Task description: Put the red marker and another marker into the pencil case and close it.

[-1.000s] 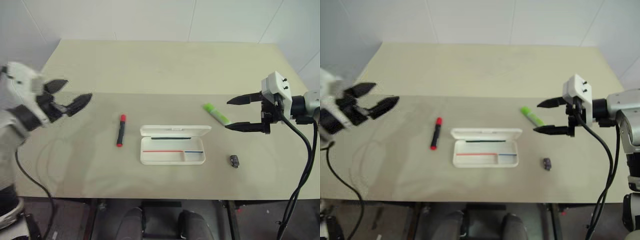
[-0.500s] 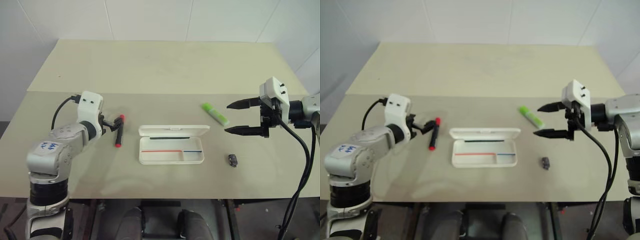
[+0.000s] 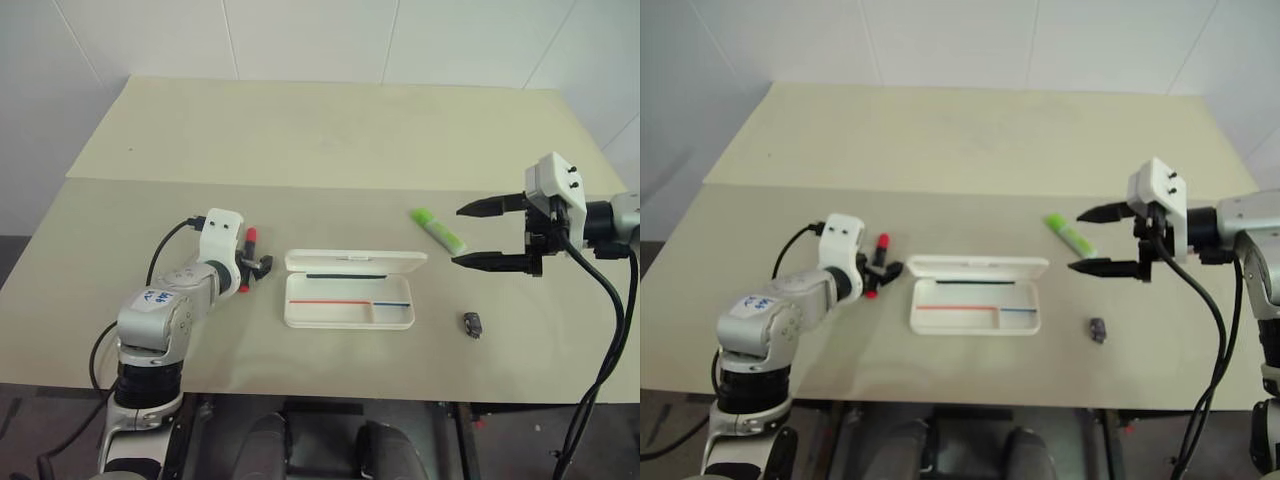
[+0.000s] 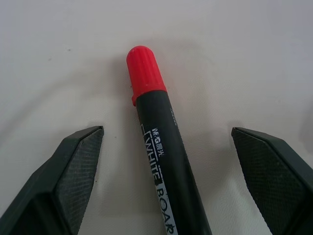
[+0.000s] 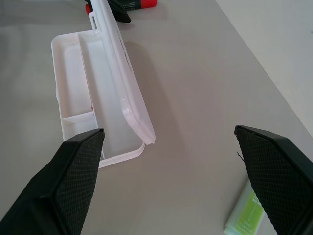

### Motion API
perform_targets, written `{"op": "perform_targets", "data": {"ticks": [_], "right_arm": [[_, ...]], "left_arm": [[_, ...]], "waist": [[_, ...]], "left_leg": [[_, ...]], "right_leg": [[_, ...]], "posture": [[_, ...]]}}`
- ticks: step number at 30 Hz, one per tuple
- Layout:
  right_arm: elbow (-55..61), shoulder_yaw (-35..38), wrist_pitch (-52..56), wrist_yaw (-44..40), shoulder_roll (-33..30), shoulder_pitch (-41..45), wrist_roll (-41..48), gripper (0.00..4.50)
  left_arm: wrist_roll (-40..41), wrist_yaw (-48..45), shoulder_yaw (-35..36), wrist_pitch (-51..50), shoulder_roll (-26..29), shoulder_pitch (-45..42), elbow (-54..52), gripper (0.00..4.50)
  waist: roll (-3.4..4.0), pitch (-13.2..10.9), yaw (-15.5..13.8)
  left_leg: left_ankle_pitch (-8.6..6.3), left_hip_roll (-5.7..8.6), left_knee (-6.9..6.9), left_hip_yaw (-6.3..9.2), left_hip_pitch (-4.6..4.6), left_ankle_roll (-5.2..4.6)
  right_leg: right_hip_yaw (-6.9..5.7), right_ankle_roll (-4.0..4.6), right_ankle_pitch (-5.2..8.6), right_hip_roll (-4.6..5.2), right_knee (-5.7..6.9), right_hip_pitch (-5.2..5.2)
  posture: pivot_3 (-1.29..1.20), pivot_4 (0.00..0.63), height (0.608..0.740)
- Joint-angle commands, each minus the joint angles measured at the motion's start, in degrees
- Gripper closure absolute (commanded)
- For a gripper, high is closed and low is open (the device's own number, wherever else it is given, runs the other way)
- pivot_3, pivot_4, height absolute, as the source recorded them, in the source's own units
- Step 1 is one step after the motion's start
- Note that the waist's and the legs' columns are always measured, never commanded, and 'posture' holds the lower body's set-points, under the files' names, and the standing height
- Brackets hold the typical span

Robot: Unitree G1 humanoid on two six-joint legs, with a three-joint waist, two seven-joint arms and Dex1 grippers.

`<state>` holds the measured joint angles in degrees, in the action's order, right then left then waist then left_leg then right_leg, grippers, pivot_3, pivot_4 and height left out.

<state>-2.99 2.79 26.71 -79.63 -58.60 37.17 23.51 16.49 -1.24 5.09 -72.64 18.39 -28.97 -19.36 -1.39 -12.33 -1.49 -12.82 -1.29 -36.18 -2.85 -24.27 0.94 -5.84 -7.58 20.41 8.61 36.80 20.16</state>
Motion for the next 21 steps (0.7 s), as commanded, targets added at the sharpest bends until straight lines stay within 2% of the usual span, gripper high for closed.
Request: {"op": "perform_targets", "data": {"ticks": [1, 3, 6, 16, 21], "right_arm": [[1.83, 2.6, 0.43, 0.19, -1.69, 0.13, 1.13, 0.0], [2.09, 2.75, 0.63, 0.21, -1.85, 0.02, 1.17, 0.0], [2.33, 3.0, 0.87, 0.26, -2.04, -0.12, 1.17, 0.0], [2.24, 2.58, 0.79, 0.89, -1.58, 0.28, 0.99, 0.0], [1.65, 2.07, 0.47, 0.83, -1.32, 0.98, 0.69, 0.0]], "left_arm": [[-0.54, 0.3, 0.24, -0.56, -1.96, -0.39, 0.56, 0.02], [-0.77, -0.02, 0.62, -0.83, -2.3, -1.0, 0.32, 0.02], [-1.66, -0.96, -0.06, -0.31, -0.81, -1.69, 0.76, 0.64], [-3.83, -3.32, -4.09, 1.15, 2.9, -2.76, 1.09, 3.9], [-3.99, -6.16, -4.92, 2.87, 5.78, -2.48, -0.17, 3.91]], "waist": [[-0.01, 0.01, -0.04], [-0.01, 0.01, -0.13], [-0.01, 0.01, -0.18], [-0.01, 0.01, -0.09], [-0.01, 0.01, -0.06]], "left_leg": [[0.0, 0.0, -0.02, 0.0, 0.0, 0.0], [0.0, 0.0, -0.03, 0.01, 0.01, 0.0], [0.0, 0.01, -0.01, 0.01, 0.01, 0.0], [0.0, 0.02, 0.01, 0.0, 0.0, 0.0], [0.0, 0.01, 0.01, 0.0, 0.0, 0.0]], "right_leg": [[0.0, 0.0, 0.0, 0.0, -0.02, -0.01], [0.0, 0.0, 0.0, 0.0, -0.05, -0.02], [-0.01, 0.0, 0.0, 0.0, -0.07, -0.02], [-0.01, 0.0, 0.0, 0.0, -0.08, -0.02], [-0.01, 0.0, 0.0, 0.0, -0.12, -0.02]], "posture": [[0.0, 0.15, 0.74], [0.0, 0.15, 0.74], [0.0, 0.15, 0.74], [0.0, 0.15, 0.74], [0.0, 0.15, 0.74]]}}
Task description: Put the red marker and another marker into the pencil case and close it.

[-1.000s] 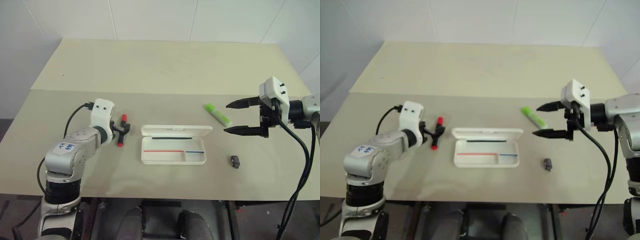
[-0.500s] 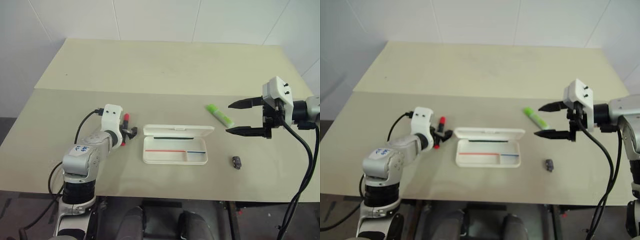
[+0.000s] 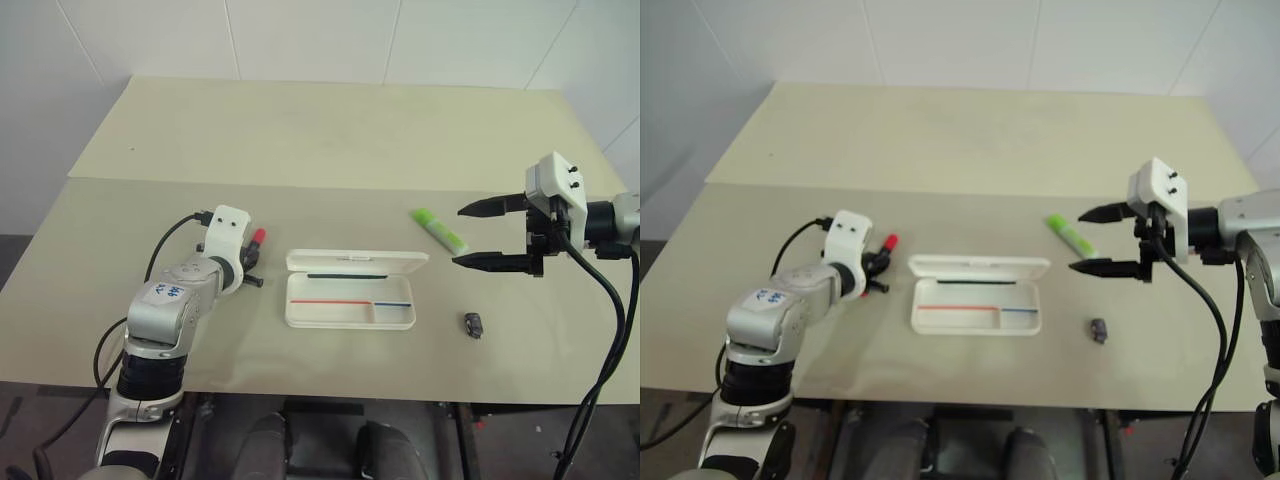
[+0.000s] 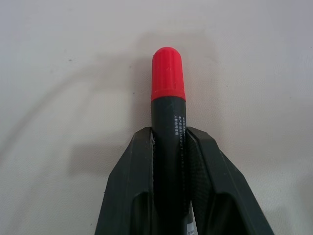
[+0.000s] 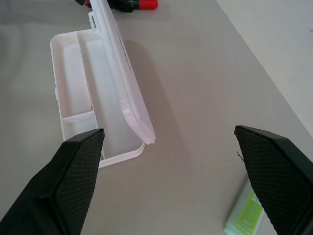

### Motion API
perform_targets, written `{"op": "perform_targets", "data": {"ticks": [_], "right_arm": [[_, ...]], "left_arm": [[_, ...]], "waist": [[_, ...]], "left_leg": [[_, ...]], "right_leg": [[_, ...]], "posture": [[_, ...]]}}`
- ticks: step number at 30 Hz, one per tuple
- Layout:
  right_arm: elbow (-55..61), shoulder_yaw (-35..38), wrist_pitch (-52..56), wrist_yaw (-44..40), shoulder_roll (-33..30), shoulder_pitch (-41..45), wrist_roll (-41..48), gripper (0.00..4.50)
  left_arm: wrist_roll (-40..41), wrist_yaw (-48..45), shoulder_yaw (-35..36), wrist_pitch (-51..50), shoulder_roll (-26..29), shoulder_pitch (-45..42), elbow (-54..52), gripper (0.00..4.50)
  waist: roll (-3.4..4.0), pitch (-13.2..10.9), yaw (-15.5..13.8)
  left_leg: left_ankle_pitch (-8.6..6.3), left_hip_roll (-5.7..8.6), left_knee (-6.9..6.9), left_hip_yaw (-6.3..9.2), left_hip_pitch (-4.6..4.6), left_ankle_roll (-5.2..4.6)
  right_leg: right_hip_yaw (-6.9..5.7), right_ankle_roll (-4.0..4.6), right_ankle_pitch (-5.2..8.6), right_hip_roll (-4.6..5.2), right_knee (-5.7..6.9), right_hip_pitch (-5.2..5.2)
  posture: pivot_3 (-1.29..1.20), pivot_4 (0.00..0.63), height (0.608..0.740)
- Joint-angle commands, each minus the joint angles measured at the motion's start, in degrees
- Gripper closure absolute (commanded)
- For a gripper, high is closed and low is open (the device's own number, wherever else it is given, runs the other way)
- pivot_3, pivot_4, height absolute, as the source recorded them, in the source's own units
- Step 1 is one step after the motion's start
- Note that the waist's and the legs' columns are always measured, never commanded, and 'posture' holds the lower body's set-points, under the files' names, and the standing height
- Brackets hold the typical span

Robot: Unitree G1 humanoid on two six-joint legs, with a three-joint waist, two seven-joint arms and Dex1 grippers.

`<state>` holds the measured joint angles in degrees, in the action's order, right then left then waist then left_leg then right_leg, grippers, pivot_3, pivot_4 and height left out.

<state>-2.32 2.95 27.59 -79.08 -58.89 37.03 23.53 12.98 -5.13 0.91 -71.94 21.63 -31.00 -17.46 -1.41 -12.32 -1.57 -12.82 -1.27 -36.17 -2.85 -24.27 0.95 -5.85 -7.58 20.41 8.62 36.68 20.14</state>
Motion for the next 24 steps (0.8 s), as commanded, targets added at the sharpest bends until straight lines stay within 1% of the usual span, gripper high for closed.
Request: {"op": "perform_targets", "data": {"ticks": [1, 4, 6, 8, 10, 13, 16, 18, 20, 24], "right_arm": [[0.78, 1.84, -0.5, 0.21, -1.01, 1.29, 0.59, 0.0], [0.31, 1.64, -0.73, 0.05, -1.0, 1.73, 0.39, 0.0], [-0.09, 1.51, -0.95, -0.11, -1.01, 2.01, 0.23, 0.0], [-0.56, 1.38, -1.19, -0.25, -1.0, 2.32, 0.04, 0.0], [-0.94, 1.25, -1.38, -0.33, -0.9, 2.71, -0.12, 0.0], [-0.96, 1.09, -1.44, -0.22, -0.7, 2.93, -0.18, 0.0], [-0.8, 1.2, -1.46, -0.16, -0.73, 2.83, -0.1, 0.0], [-0.56, 1.38, -1.39, -0.1, -0.84, 2.65, -0.01, 0.0], [-0.29, 1.65, -1.26, -0.05, -1.04, 2.38, 0.11, 0.0], [0.36, 2.75, -1.0, 0.18, -1.87, 1.03, 0.3, 0.0]], "left_arm": [[-0.36, -3.65, -0.55, 3.01, 4.26, -0.34, -2.45, 3.91], [0.37, -9.59, 2.95, 8.43, 11.73, -0.6, -2.25, 3.91], [2.79, -15.13, 7.79, 12.49, 16.59, -1.52, -1.05, 3.91], [5.28, -20.05, 11.3, 16.02, 20.05, -2.27, -0.57, 3.91], [9.65, -27.66, 14.82, 19.56, 23.79, -3.07, -2.56, 3.91], [17.74, -37.5, 18.61, 22.77, 26.8, -3.57, -7.03, 3.91], [24.74, -45.24, 17.39, 22.12, 29.36, -1.19, -12.15, 3.91], [27.86, -49.06, 15.88, 22.14, 30.7, 1.17, -15.36, 3.91], [28.23, -50.72, 14.65, 22.94, 32.0, 3.27, -16.94, 3.91], [26.34, -51.32, 12.34, 24.99, 34.03, 5.55, -16.83, 3.91]], "waist": [[0.0, 0.0, 0.04], [-0.01, -0.01, 0.29], [-0.01, -0.01, 0.49], [0.0, 0.0, 0.42], [-0.01, -0.01, 0.37], [-0.01, -0.01, 0.1], [-0.01, -0.01, 0.16], [0.0, -0.01, 0.32], [0.0, -0.01, 0.44], [0.0, -0.01, 0.73]], "left_leg": [[0.0, 0.0, 0.01, 0.0, 0.0, 0.0], [0.0, -0.01, 0.05, -0.02, -0.01, 0.01], [-0.02, -0.1, 0.08, -0.12, 0.01, 0.05], [-0.03, -0.17, 0.09, -0.17, -0.01, 0.06], [-0.03, -0.17, 0.08, -0.2, -0.04, 0.07], [-0.05, -0.18, 0.08, -0.26, -0.07, 0.09], [-0.08, -0.19, 0.07, -0.27, -0.08, 0.09], [-0.08, -0.22, 0.08, -0.33, -0.04, 0.09], [-0.08, -0.26, 0.09, -0.37, -0.01, 0.09], [-0.08, -0.35, 0.09, -0.55, 0.05, 0.09]], "right_leg": [[-0.01, 0.0, 0.0, -0.01, -0.02, 0.01], [0.0, 0.0, 0.0, -0.02, -0.02, 0.06], [0.06, 0.04, -0.02, -0.08, -0.03, 0.11], [0.06, 0.06, -0.03, -0.11, -0.04, 0.16], [0.07, 0.06, -0.03, -0.11, -0.05, 0.21], [0.11, 0.07, -0.04, -0.1, -0.12, 0.23], [0.12, 0.07, -0.04, -0.1, -0.14, 0.21], [0.18, 0.07, -0.04, -0.13, -0.08, 0.23], [0.24, 0.07, -0.04, -0.17, -0.03, 0.25], [0.42, 0.1, -0.04, -0.28, 0.08, 0.38]], "posture": [[0.0, 0.15, 0.74], [0.0, 0.15, 0.74], [0.0, 0.15, 0.74], [0.0, 0.15, 0.74], [0.0, 0.15, 0.74], [0.0, 0.15, 0.74], [0.0, 0.15, 0.74], [0.0, 0.15, 0.74], [0.0, 0.15, 0.74], [0.0, 0.15, 0.74]]}}
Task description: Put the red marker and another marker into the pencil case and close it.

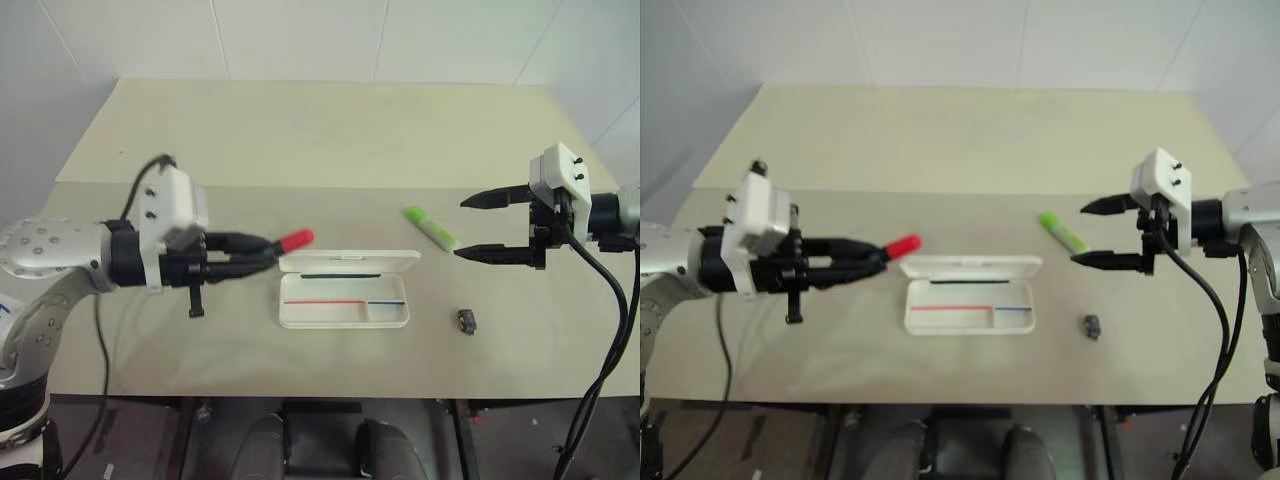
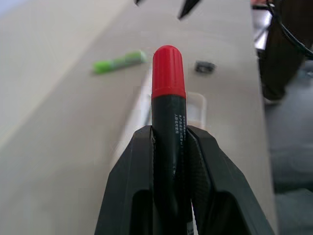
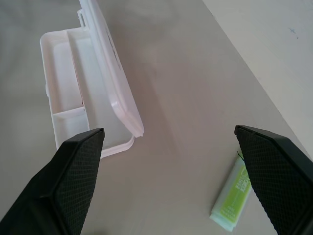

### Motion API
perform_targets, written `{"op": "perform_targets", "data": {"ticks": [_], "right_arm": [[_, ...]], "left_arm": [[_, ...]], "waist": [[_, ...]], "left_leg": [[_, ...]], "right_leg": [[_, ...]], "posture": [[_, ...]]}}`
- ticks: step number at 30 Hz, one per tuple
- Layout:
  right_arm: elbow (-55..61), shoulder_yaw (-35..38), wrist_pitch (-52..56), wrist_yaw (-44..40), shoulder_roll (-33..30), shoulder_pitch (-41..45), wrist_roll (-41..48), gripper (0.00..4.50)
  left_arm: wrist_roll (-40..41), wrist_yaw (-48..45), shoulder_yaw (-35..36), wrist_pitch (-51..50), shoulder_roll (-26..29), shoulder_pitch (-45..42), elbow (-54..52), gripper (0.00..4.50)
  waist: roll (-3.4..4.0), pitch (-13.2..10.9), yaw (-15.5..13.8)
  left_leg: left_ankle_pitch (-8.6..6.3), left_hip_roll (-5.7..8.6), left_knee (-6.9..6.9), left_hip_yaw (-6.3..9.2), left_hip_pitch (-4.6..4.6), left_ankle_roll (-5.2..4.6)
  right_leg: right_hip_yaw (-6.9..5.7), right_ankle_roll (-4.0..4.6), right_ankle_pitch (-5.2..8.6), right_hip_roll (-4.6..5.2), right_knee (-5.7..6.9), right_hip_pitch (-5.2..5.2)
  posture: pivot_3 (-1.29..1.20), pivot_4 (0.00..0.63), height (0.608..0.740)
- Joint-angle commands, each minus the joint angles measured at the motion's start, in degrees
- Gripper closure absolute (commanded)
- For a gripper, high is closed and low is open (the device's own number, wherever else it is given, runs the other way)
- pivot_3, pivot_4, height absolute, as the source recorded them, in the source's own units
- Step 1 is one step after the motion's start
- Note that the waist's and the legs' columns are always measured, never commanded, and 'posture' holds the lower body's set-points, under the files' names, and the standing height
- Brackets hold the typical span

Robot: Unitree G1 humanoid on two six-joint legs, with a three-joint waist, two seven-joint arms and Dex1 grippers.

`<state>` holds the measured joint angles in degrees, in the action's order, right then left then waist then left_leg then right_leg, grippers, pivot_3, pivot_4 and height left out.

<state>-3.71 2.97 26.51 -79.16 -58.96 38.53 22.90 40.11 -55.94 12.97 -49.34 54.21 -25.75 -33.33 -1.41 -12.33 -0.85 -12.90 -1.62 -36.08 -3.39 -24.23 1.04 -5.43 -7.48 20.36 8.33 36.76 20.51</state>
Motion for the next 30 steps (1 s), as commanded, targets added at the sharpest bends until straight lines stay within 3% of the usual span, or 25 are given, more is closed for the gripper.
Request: {"op": "perform_targets", "data": {"ticks": [1, 5, 11, 16, 22, 30], "right_arm": [[1.89, 2.89, 0.14, 0.4, -1.82, -0.65, 1.0, 0.0], [2.01, 2.91, 0.18, 0.77, -1.72, -0.76, 1.1, 0.0], [2.39, 2.95, 0.25, 1.34, -1.53, -1.1, 1.28, 0.0], [2.66, 3.8, 0.43, 1.63, -1.98, -1.99, 1.48, 0.0], [3.81, 4.74, 1.12, 2.11, -2.16, -3.16, 1.84, 0.0], [5.15, 5.3, 1.96, 2.61, -2.56, -4.18, 2.49, 0.0]], "left_arm": [[-0.76, -0.44, -1.0, 2.81, 1.18, -0.07, -1.21, 3.91], [-3.88, -0.22, -7.29, 5.32, 1.21, -0.56, -1.2, 3.91], [-14.29, 0.95, -22.24, 10.03, -1.65, -3.63, -0.25, 3.91], [-28.16, 4.96, -33.33, 16.1, -6.5, -7.68, 5.31, 3.91], [-35.88, 6.63, -38.06, 18.97, -11.9, -10.01, 9.0, 3.91], [-40.1, 6.35, -40.83, 17.54, -15.52, -9.37, 6.83, 3.91]], "waist": [[0.0, 0.0, 0.0], [0.0, 0.0, 0.01], [0.0, 0.0, -0.37], [0.01, 0.01, -0.59], [0.01, 0.0, -0.55], [0.01, 0.01, -0.53]], "left_leg": [[0.0, 0.0, 0.0, -0.03, 0.0, 0.0], [-0.05, -0.01, -0.01, -0.19, 0.01, -0.06], [-0.07, 0.0, -0.02, -0.29, 0.01, -0.07], [-0.07, 0.0, -0.06, -0.32, 0.02, -0.07], [-0.09, -0.01, -0.07, -0.33, -0.01, -0.12], [-0.09, -0.02, -0.13, -0.34, 0.0, -0.12]], "right_leg": [[0.03, 0.0, 0.0, 0.0, 0.0, 0.01], [0.19, 0.0, 0.0, 0.0, 0.0, 0.07], [0.27, 0.0, 0.0, -0.01, 0.03, 0.13], [0.29, 0.0, 0.0, -0.02, 0.06, 0.15], [0.29, -0.01, -0.01, -0.02, 0.09, 0.15], [0.32, -0.01, -0.01, -0.02, 0.09, 0.15]], "posture": [[0.0, 0.15, 0.74], [0.0, 0.15, 0.74], [0.0, 0.15, 0.74], [0.0, 0.15, 0.74], [0.0, 0.15, 0.74], [0.0, 0.15, 0.74]]}}
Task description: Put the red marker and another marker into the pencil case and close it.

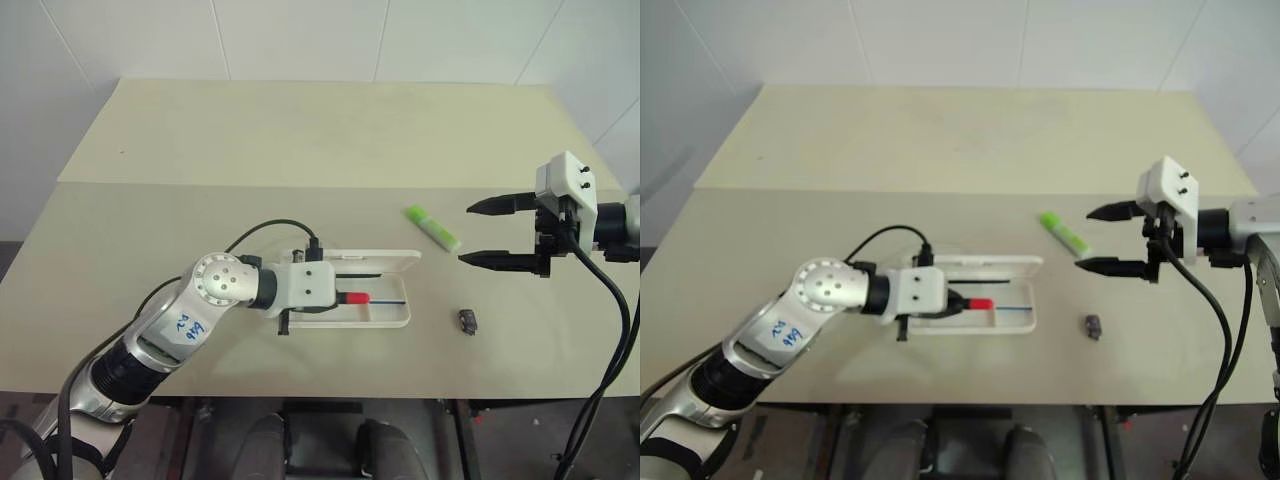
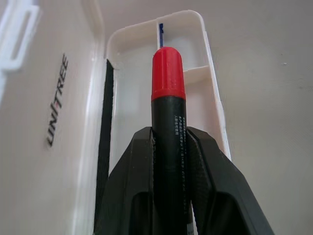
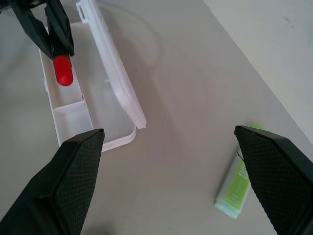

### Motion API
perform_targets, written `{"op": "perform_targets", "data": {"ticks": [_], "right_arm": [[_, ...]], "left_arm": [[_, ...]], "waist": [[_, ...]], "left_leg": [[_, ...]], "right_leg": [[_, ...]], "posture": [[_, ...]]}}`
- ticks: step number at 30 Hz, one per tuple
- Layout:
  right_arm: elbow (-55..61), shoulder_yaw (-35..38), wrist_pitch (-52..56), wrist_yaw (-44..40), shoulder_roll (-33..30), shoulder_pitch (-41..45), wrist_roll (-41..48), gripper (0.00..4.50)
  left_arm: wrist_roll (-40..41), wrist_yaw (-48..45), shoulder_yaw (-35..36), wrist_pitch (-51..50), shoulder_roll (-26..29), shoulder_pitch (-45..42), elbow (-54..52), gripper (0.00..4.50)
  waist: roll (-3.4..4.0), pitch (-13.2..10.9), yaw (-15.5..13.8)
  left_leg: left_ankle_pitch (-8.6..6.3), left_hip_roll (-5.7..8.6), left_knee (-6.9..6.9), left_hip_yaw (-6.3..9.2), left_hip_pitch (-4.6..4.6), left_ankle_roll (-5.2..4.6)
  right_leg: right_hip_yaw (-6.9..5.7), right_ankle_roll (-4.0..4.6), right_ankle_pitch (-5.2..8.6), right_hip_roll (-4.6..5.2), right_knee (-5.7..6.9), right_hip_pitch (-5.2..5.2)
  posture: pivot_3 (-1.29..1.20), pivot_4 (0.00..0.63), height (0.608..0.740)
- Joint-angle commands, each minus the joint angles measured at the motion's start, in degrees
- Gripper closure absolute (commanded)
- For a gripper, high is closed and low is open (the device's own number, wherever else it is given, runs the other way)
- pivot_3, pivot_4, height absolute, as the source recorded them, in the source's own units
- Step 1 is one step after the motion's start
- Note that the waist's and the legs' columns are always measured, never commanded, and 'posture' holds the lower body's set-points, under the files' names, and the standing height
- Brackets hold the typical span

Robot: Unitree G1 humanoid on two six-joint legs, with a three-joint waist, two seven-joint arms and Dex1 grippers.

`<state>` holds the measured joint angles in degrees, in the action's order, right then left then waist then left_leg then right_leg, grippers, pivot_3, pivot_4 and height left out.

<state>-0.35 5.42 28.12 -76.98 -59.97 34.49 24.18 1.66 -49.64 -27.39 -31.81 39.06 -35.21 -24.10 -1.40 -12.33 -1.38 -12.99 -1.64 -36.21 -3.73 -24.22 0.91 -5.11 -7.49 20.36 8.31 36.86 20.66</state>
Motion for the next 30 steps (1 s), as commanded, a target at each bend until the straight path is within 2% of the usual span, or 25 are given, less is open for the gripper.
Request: {"op": "perform_targets", "data": {"ticks": [1, 4, 13, 18, 26, 30], "right_arm": [[1.81, 2.81, 0.38, 0.45, -1.57, -0.16, 1.24, 0.0], [1.74, 2.69, 0.46, 0.48, -1.55, -0.14, 1.26, 0.0], [1.87, 2.45, 0.65, 0.55, -1.51, -0.18, 1.39, 0.0], [1.83, 2.28, 0.67, 0.51, -1.49, -0.01, 1.36, 0.0], [1.18, 1.29, 0.33, 0.27, -0.95, 0.98, 1.06, 0.0], [0.81, 0.31, 0.1, 0.04, -0.29, 2.11, 0.94, 0.0]], "left_arm": [[-2.86, 0.27, -1.06, 0.14, -0.46, 0.02, -2.19, 3.91], [-6.11, 1.07, -2.56, 0.32, -1.01, -0.02, -1.72, 3.91], [-8.79, 0.83, -2.77, -1.34, -2.85, 0.93, -3.72, 3.91], [-8.21, 0.14, -1.14, -2.85, -3.05, 0.84, -4.94, 3.91], [-7.95, -1.28, 0.85, -5.33, -0.22, 3.45, -8.68, 3.91], [-7.72, -0.85, 0.67, -5.63, -1.61, 3.85, -8.33, 3.91]], "waist": [[0.0, 0.0, 0.0], [0.0, 0.0, 0.0], [0.0, 0.0, -0.04], [0.0, 0.0, -0.03], [0.01, 0.0, 0.02], [0.01, 0.0, -0.01]], "left_leg": [[0.0, 0.0, 0.0, 0.0, 0.0, 0.0], [0.0, 0.0, -0.01, 0.0, 0.01, 0.0], [0.0, 0.0, -0.03, 0.02, 0.0, -0.01], [0.0, 0.0, -0.03, 0.02, 0.0, -0.01], [0.0, -0.01, -0.04, 0.03, 0.01, -0.01], [-0.01, -0.01, -0.06, 0.03, 0.01, -0.02]], "right_leg": [[0.0, 0.0, 0.0, 0.0, 0.0, -0.01], [0.0, 0.0, 0.0, 0.0, 0.0, -0.01], [-0.02, 0.0, 0.0, 0.0, 0.01, -0.03], [-0.01, 0.0, 0.0, 0.0, 0.01, -0.03], [-0.01, 0.0, 0.0, 0.0, 0.02, -0.03], [-0.01, 0.0, 0.0, 0.0, 0.02, -0.04]], "posture": [[0.0, 0.15, 0.74], [0.0, 0.15, 0.74], [0.0, 0.15, 0.74], [0.0, 0.15, 0.74], [0.0, 0.15, 0.74], [0.0, 0.15, 0.74]]}}
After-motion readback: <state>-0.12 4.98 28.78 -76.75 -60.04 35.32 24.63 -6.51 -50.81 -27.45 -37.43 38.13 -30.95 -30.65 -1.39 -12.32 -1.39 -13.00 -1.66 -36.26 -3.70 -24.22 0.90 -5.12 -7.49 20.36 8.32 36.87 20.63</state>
